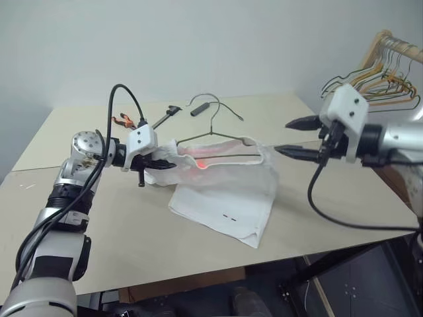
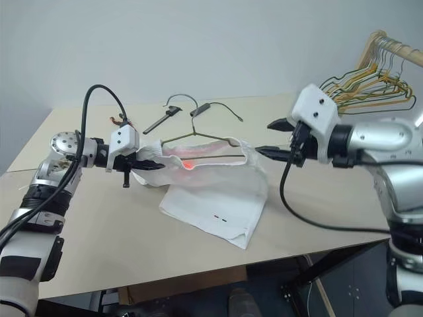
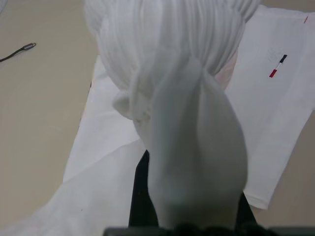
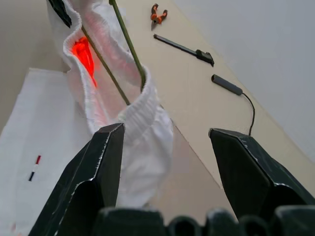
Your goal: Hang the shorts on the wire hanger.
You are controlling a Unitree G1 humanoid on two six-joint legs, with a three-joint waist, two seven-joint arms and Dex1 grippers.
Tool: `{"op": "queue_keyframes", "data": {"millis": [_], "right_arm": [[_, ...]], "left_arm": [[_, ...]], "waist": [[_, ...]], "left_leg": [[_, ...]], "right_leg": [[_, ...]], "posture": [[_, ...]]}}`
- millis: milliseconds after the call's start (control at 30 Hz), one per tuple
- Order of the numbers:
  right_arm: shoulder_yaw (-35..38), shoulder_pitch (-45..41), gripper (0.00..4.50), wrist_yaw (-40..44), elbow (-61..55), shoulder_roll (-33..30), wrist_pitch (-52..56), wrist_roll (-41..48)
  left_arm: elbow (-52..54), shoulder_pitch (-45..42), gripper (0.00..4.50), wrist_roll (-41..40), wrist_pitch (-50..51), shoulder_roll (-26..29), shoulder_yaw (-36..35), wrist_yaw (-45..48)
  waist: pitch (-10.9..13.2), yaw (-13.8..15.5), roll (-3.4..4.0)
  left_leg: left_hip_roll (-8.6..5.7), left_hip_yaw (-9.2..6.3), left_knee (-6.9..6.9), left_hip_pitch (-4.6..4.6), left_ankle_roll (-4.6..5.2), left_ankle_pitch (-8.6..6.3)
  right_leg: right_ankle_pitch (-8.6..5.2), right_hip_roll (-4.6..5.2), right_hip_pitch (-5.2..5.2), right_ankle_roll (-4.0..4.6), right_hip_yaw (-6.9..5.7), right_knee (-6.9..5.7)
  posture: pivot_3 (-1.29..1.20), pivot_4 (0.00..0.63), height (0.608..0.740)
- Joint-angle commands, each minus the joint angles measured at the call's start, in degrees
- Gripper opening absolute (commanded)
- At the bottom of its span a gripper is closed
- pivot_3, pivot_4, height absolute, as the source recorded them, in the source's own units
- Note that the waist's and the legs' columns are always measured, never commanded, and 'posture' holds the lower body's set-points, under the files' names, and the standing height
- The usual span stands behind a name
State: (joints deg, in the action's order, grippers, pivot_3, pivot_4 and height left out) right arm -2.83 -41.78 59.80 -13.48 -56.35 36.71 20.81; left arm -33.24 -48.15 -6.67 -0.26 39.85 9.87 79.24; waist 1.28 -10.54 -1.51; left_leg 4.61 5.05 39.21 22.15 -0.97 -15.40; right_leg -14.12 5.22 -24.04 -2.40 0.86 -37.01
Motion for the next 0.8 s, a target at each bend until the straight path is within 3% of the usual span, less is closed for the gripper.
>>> {"op": "queue_keyframes", "data": {"millis": [33,233,533,633,800], "right_arm": [[-6.4,-4.6,3.27,6.2,7.2,0.8,-5.4,-4.5],[-12.9,-12.2,3.27,10.5,14.4,6.6,-8.4,-9.0],[-19.9,-16.2,3.27,13.6,19.7,11.2,-10.1,-16.8],[-21.9,-17.6,2.67,14.8,22.6,12.6,-10.3,-19.1],[-23.1,-18.3,0.96,17.9,24.7,13.7,-11.3,-20.9]], "left_arm": [[1.3,-2.0,0.00,-0.5,-1.2,0.0,-1.2,0.5],[1.9,-2.3,0.00,-0.5,-1.2,-0.5,-1.1,0.9],[2.1,-2.4,0.00,-0.4,-1.3,-0.9,-1.1,1.4],[2.4,-2.3,0.00,-0.4,-1.2,-0.8,-0.9,1.8],[2.7,-2.3,0.00,-0.4,-1.1,-0.7,-0.9,2.4]], "waist": [[0.0,0.0,0.00],[0.0,-0.2,0.04],[0.0,0.0,0.06],[0.0,-0.1,0.06],[0.0,-0.2,0.06]], "left_leg": [[0.00,0.01,0.00,0.00,0.00,0.00],[0.00,0.02,0.01,0.06,0.00,0.01],[-0.01,0.02,0.07,0.08,0.00,0.01],[-0.01,0.02,0.07,0.09,0.00,0.01],[-0.01,0.01,0.07,0.11,0.00,0.01]], "right_leg": [[0.00,0.01,0.00,0.00,0.01,0.00],[0.00,0.01,-0.10,0.00,0.02,-0.06],[0.00,0.04,-0.10,-0.01,-0.01,-0.11],[0.00,0.03,-0.10,-0.01,0.00,-0.10],[0.00,0.04,-0.11,-0.01,-0.01,-0.10]], "posture": [[-0.17,0.000,0.740],[-0.16,0.000,0.740],[-0.16,0.000,0.740],[-0.16,0.000,0.740],[-0.15,0.000,0.740]]}}
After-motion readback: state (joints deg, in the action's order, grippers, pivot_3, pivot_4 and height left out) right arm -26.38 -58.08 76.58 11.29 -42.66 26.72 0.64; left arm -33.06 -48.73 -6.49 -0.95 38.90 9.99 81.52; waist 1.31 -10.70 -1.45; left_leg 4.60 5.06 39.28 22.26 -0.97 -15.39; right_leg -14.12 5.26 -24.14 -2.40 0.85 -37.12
